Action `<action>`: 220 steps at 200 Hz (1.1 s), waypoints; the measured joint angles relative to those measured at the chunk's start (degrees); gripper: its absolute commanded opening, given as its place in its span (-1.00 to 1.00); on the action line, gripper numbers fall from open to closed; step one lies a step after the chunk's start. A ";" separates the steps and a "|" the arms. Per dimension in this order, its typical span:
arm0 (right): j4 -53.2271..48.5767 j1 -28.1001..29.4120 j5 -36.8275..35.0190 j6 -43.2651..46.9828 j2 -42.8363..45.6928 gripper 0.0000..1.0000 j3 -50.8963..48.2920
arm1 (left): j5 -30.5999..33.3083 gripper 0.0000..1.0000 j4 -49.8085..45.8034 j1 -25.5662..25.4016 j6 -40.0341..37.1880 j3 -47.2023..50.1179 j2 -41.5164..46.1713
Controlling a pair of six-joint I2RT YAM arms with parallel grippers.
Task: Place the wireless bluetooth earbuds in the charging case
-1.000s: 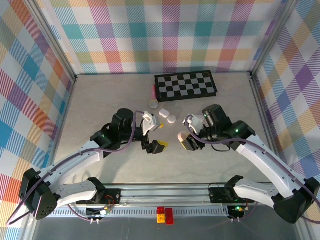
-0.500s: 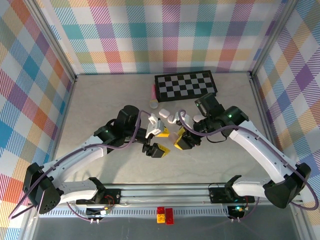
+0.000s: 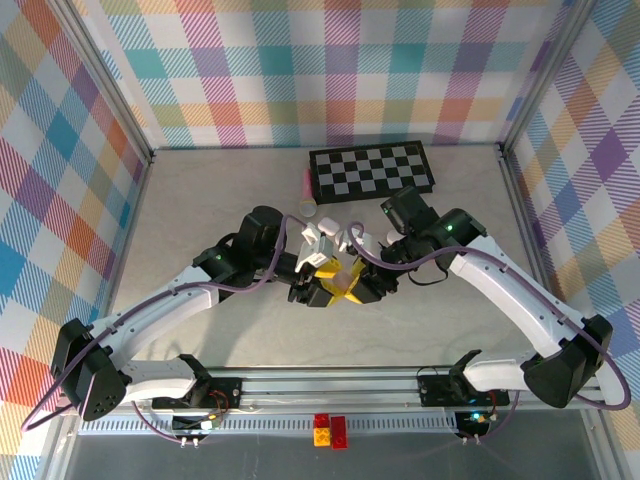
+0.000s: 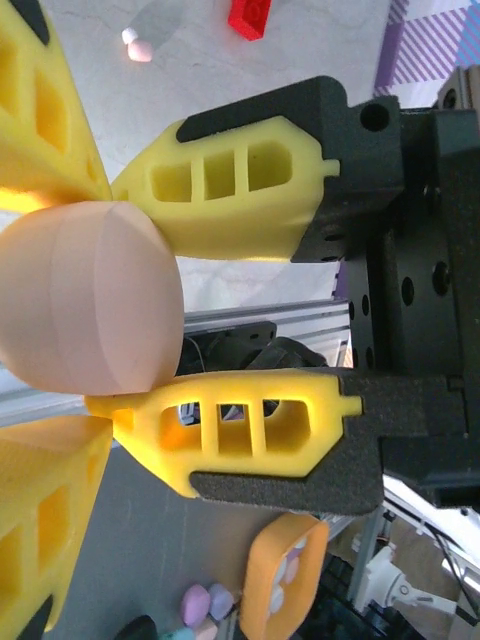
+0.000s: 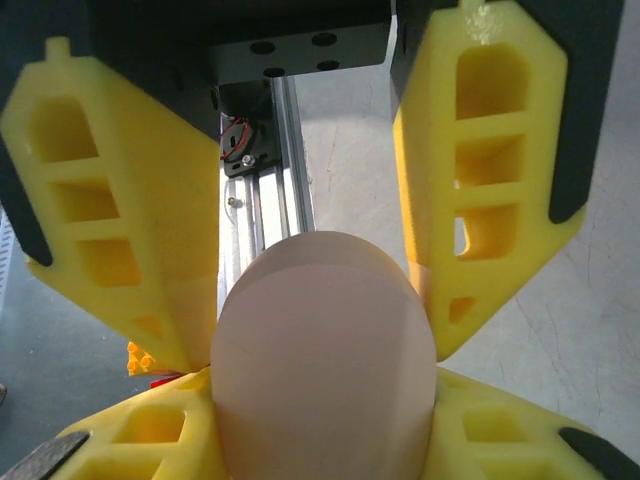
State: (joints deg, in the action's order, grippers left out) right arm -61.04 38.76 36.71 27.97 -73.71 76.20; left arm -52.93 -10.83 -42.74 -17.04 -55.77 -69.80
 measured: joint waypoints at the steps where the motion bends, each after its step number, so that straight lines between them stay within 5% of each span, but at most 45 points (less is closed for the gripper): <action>1: 0.00 0.02 -0.02 0.00 0.00 -0.46 0.00 | 0.00 -0.07 -0.02 0.00 0.11 0.00 0.00; 42: -0.70 0.22 -0.22 0.22 0.00 -0.42 0.31 | 0.02 -0.28 -0.04 0.00 0.72 0.00 0.00; 81: -0.33 0.35 -1.03 -0.07 0.35 -0.04 0.31 | 0.09 -0.34 0.22 0.00 0.70 0.00 0.00; 154: 3.50 -1.14 -4.04 -2.82 3.85 0.25 -1.88 | 1.22 -0.37 1.51 0.00 0.74 0.11 0.22; 220: 4.66 -2.47 -6.08 -5.20 5.70 0.27 -2.45 | 2.47 -0.37 3.04 0.00 0.76 0.17 0.22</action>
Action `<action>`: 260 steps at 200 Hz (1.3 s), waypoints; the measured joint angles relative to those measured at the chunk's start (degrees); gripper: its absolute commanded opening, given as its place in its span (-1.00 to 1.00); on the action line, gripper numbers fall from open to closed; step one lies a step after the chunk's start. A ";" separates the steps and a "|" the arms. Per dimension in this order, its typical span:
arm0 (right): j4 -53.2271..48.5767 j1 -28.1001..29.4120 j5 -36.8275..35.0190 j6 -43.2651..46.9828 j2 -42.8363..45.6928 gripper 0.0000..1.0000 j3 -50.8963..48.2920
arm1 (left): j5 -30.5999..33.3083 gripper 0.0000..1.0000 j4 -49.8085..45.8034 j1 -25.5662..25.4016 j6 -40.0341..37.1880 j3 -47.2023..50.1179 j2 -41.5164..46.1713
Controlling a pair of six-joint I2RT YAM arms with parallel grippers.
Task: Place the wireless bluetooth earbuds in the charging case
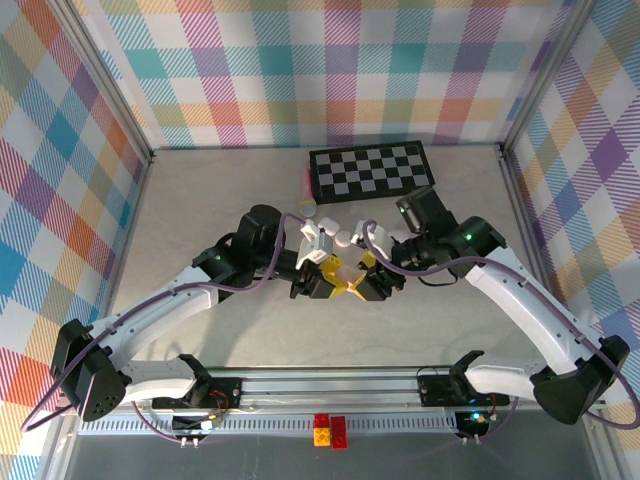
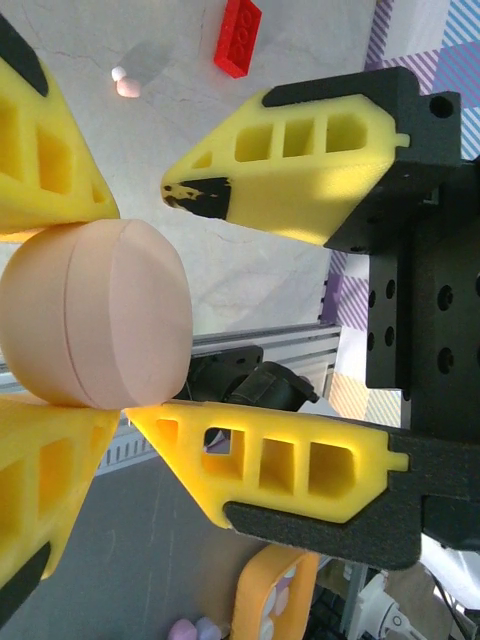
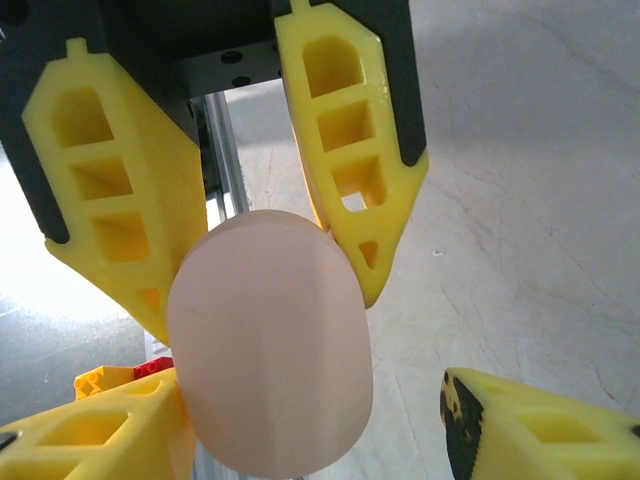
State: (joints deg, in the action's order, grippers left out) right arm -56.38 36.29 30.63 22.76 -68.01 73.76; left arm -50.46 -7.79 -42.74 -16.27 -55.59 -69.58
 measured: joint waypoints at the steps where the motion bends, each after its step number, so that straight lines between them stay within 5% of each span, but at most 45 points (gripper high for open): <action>1: 0.00 -0.02 -0.02 -0.04 0.07 0.27 0.00 | 0.00 -0.37 0.02 0.02 0.00 0.00 0.00; 179: 4.55 -3.41 -3.61 -3.52 2.05 0.27 -0.94 | -1.57 -0.40 0.68 0.00 1.68 0.83 0.20; 218: 4.63 -3.82 -2.95 -4.00 1.55 -0.01 -0.96 | -1.55 -0.39 2.01 0.00 2.58 1.18 0.50; 260: 4.44 -3.89 -0.13 -3.65 0.81 -0.53 -0.96 | -1.33 -0.39 3.61 0.00 3.65 1.73 0.61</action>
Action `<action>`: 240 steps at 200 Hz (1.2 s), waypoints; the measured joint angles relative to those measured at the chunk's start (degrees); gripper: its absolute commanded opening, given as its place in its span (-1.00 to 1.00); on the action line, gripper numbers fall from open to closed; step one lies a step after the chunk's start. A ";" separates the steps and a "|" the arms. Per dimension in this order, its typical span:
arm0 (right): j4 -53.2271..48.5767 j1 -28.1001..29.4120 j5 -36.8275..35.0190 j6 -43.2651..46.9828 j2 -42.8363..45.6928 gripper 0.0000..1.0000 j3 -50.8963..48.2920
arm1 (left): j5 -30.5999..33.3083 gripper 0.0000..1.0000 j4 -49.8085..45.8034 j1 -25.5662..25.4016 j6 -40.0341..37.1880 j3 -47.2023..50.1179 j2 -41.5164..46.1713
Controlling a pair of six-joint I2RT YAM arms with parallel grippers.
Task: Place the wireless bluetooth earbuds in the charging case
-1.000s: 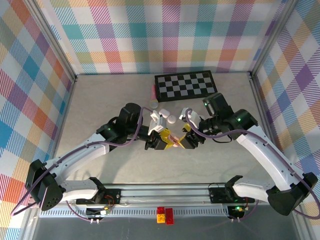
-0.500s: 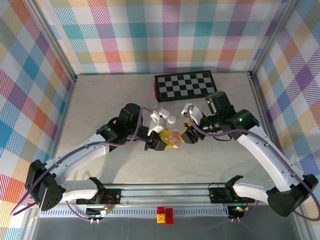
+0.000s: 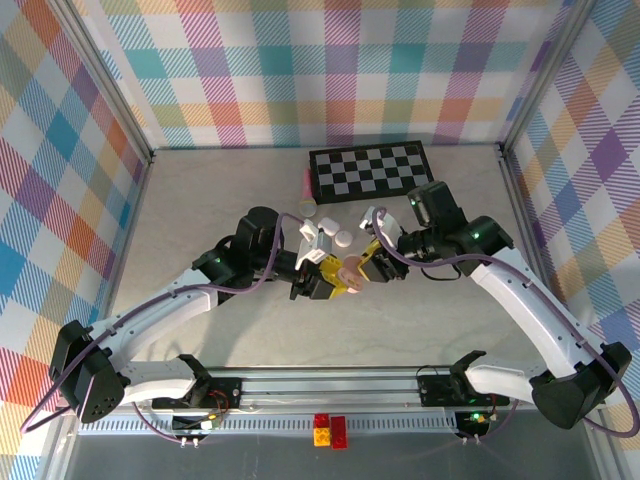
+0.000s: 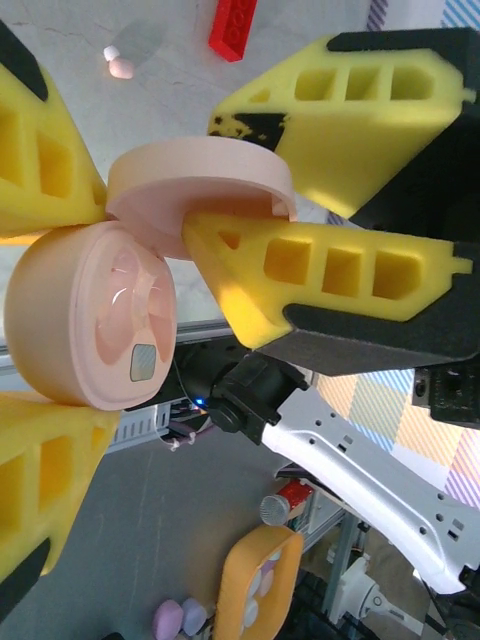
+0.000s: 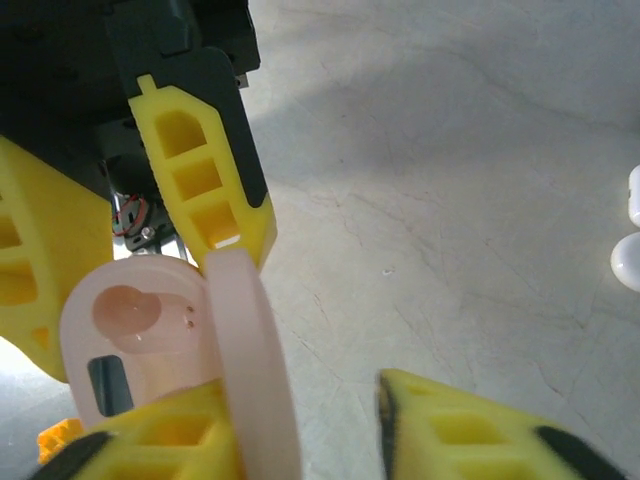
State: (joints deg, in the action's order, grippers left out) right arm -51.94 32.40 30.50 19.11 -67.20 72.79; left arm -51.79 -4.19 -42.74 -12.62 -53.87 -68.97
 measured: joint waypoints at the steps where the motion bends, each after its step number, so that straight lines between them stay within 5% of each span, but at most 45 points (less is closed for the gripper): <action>1: 0.00 0.02 -0.04 0.00 0.00 -0.55 0.00 | 0.02 -0.39 0.02 0.00 0.02 0.00 0.00; 27: -0.37 0.00 1.20 1.03 0.02 -1.00 0.00 | 0.31 -0.38 0.31 0.00 0.66 0.07 0.00; 83: 0.90 -0.02 -0.55 2.14 1.14 -1.00 0.00 | 1.27 -0.04 1.99 -0.17 1.38 0.07 0.00; 121: 0.74 -0.09 -5.49 2.21 1.22 -1.00 0.39 | 2.58 0.54 2.51 -0.26 1.27 0.20 -0.02; 158: -0.81 0.76 -11.13 3.89 -1.60 -1.00 4.87 | 6.67 0.84 10.82 -0.26 4.26 6.64 0.11; 240: -5.73 3.65 -15.21 11.96 -6.64 -1.00 11.39 | 12.26 0.69 33.99 -0.24 13.20 14.91 -3.21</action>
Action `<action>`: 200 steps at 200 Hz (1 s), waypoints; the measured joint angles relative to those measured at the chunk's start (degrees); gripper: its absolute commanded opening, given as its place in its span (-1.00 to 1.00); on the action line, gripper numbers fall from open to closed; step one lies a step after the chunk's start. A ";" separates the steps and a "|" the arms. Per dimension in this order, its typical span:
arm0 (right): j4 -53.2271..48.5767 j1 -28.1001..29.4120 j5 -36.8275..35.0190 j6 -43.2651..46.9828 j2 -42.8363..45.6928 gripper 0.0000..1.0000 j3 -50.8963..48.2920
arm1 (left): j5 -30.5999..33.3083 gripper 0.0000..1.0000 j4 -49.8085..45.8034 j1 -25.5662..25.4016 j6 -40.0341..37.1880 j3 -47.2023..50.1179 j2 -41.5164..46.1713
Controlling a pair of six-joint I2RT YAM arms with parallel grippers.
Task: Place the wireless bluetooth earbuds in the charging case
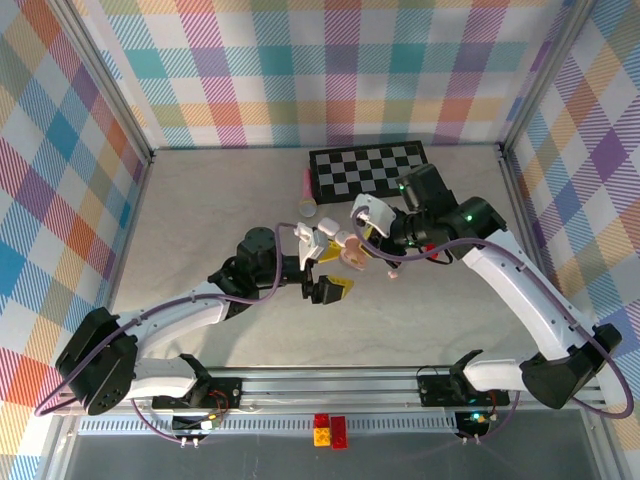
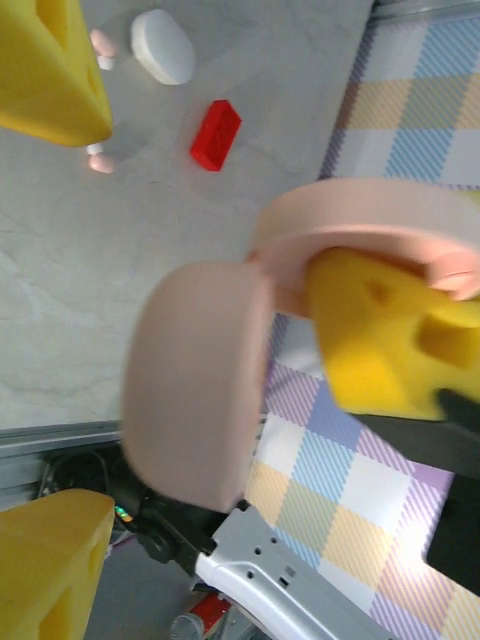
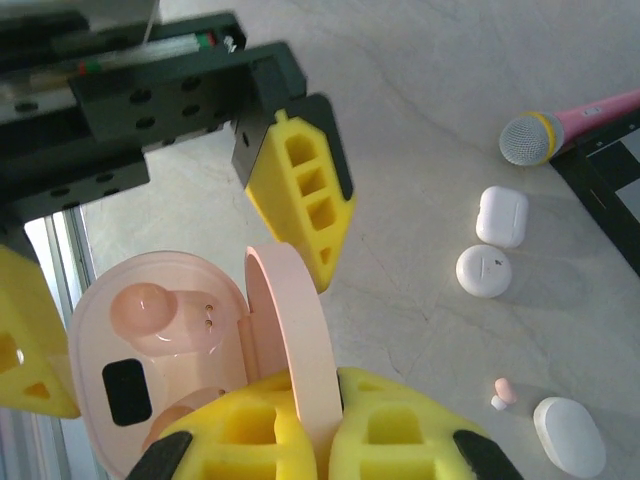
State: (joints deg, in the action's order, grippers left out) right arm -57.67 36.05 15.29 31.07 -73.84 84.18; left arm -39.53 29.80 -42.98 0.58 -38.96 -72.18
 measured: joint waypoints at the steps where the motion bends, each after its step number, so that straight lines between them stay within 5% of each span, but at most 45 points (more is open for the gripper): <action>1: -0.07 0.02 -0.02 0.09 0.00 -1.00 0.00 | -0.02 0.69 0.35 0.00 0.07 0.07 0.00; 107: -1.40 1.62 -1.84 5.27 -0.74 -1.00 0.17 | -4.63 0.02 4.76 0.00 2.93 0.11 -0.79; 200: -1.38 2.73 -2.25 5.86 -1.73 -1.00 0.37 | -5.99 0.01 3.08 0.00 2.82 -0.94 -1.27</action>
State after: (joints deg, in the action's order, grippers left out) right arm -59.05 38.79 13.04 36.93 -75.57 84.55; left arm -45.52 32.88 -42.98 3.40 -39.90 -73.45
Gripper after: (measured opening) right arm 0.067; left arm 0.506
